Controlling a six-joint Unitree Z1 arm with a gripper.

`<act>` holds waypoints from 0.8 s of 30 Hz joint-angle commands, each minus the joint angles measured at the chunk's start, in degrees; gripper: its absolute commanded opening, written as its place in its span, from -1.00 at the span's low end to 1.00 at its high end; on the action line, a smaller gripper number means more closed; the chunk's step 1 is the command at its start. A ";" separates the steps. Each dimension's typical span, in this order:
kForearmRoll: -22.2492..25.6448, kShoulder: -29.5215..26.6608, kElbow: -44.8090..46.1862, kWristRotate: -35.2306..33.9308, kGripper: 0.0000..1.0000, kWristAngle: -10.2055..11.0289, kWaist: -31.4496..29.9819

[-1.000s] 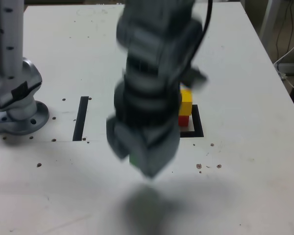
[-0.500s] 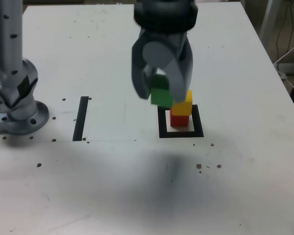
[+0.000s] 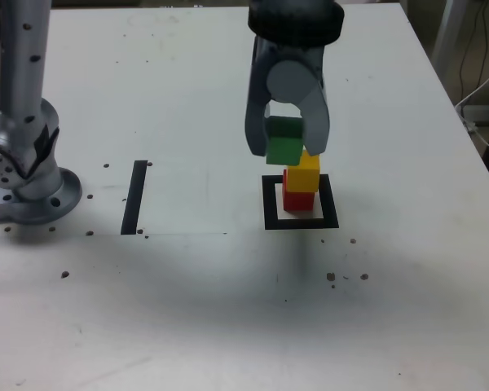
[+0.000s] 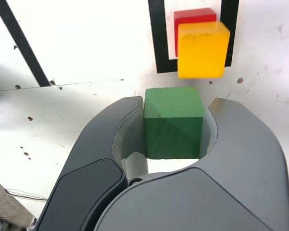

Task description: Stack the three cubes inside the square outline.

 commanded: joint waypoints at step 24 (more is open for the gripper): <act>-4.84 3.02 1.51 3.89 -0.39 -0.15 4.09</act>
